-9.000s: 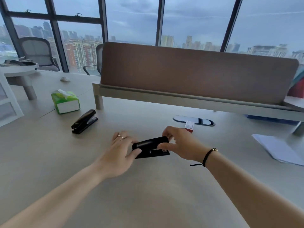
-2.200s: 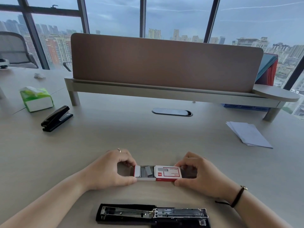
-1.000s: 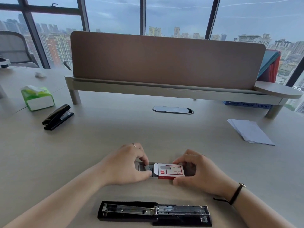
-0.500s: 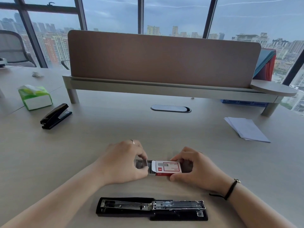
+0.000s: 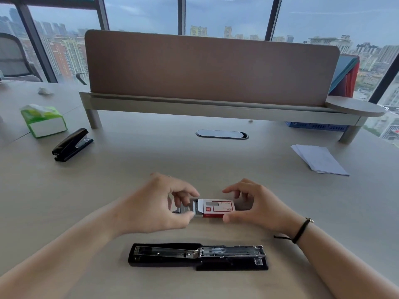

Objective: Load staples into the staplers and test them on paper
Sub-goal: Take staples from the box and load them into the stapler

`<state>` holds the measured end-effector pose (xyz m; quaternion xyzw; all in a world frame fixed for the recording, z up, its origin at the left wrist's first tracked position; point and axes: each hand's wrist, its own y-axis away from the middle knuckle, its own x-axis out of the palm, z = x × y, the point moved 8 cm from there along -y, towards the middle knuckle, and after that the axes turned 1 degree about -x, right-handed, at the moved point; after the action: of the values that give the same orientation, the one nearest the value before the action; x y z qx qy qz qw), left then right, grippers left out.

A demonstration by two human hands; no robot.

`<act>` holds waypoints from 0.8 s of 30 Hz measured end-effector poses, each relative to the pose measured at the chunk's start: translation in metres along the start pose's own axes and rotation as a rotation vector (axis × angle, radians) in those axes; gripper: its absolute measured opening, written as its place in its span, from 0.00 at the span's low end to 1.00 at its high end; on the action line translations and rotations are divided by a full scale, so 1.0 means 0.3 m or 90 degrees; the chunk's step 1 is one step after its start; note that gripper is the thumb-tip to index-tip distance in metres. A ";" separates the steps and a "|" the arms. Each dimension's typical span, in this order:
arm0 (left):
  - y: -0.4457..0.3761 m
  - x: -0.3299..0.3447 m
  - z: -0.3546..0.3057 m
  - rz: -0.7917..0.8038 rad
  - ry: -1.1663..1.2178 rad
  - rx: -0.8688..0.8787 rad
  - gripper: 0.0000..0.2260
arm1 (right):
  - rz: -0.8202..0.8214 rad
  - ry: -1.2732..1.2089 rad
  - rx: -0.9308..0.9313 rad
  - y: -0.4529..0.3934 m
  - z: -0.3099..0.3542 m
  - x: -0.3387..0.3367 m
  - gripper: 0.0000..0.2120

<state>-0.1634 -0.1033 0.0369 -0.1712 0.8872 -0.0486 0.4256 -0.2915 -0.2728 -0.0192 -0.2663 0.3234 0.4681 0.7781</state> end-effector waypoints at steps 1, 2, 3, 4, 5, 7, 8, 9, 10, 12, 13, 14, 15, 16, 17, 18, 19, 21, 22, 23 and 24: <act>0.006 0.012 -0.020 0.011 -0.006 0.013 0.10 | -0.008 0.009 -0.006 0.002 0.012 -0.016 0.31; 0.011 0.024 -0.043 0.018 -0.016 0.026 0.09 | -0.016 0.020 -0.012 0.006 0.030 -0.034 0.30; 0.015 0.035 -0.064 0.019 -0.023 0.036 0.07 | -0.021 0.030 -0.019 0.014 0.052 -0.053 0.28; 0.018 0.045 -0.083 0.016 -0.026 0.040 0.05 | -0.022 0.034 -0.031 0.027 0.078 -0.070 0.25; 0.019 0.055 -0.097 0.011 -0.024 0.035 0.03 | -0.018 0.032 -0.047 0.046 0.106 -0.081 0.23; 0.020 0.082 -0.116 0.007 -0.004 0.012 0.04 | 0.012 0.020 -0.078 0.103 0.161 -0.083 0.20; 0.022 0.096 -0.122 0.007 0.010 -0.003 0.05 | 0.028 0.017 -0.087 0.136 0.182 -0.074 0.19; 0.025 0.110 -0.127 0.010 0.027 -0.019 0.05 | 0.039 0.017 -0.089 0.168 0.195 -0.066 0.18; 0.028 0.125 -0.132 0.015 0.043 -0.035 0.06 | 0.038 0.016 -0.087 0.196 0.199 -0.061 0.18; 0.036 0.152 -0.143 0.021 0.051 -0.062 0.08 | 0.010 0.007 -0.075 0.239 0.193 -0.062 0.17; 0.040 0.163 -0.150 0.020 0.046 -0.070 0.08 | -0.008 0.005 -0.069 0.256 0.186 -0.063 0.16; 0.043 0.173 -0.157 0.019 0.041 -0.075 0.09 | -0.023 0.007 -0.063 0.271 0.178 -0.062 0.15; 0.047 0.183 -0.164 0.019 0.038 -0.079 0.10 | -0.035 0.009 -0.058 0.283 0.170 -0.059 0.14; 0.049 0.193 -0.170 0.022 0.037 -0.085 0.10 | -0.046 0.010 -0.054 0.294 0.163 -0.055 0.14; 0.051 0.201 -0.174 0.024 0.035 -0.088 0.10 | -0.057 0.010 -0.052 0.302 0.156 -0.051 0.13; 0.052 0.207 -0.177 0.025 0.031 -0.091 0.11 | -0.067 0.009 -0.051 0.308 0.151 -0.046 0.13; 0.052 0.211 -0.179 0.024 0.028 -0.092 0.11 | -0.074 0.008 -0.052 0.312 0.148 -0.041 0.13; 0.051 0.216 -0.179 0.025 0.034 -0.095 0.11 | -0.084 0.007 -0.055 0.314 0.145 -0.033 0.12; 0.049 0.219 -0.178 0.027 0.040 -0.096 0.11 | -0.090 0.009 -0.058 0.315 0.144 -0.030 0.11; 0.049 0.221 -0.180 0.031 0.045 -0.096 0.10 | -0.095 0.011 -0.059 0.315 0.143 -0.028 0.10; 0.048 0.222 -0.182 0.034 0.047 -0.093 0.10 | -0.097 0.012 -0.058 0.314 0.141 -0.026 0.10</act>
<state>-0.2479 -0.1159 0.0191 -0.1760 0.9078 0.0217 0.3801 -0.3684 -0.2070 0.0036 -0.3299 0.2878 0.4190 0.7955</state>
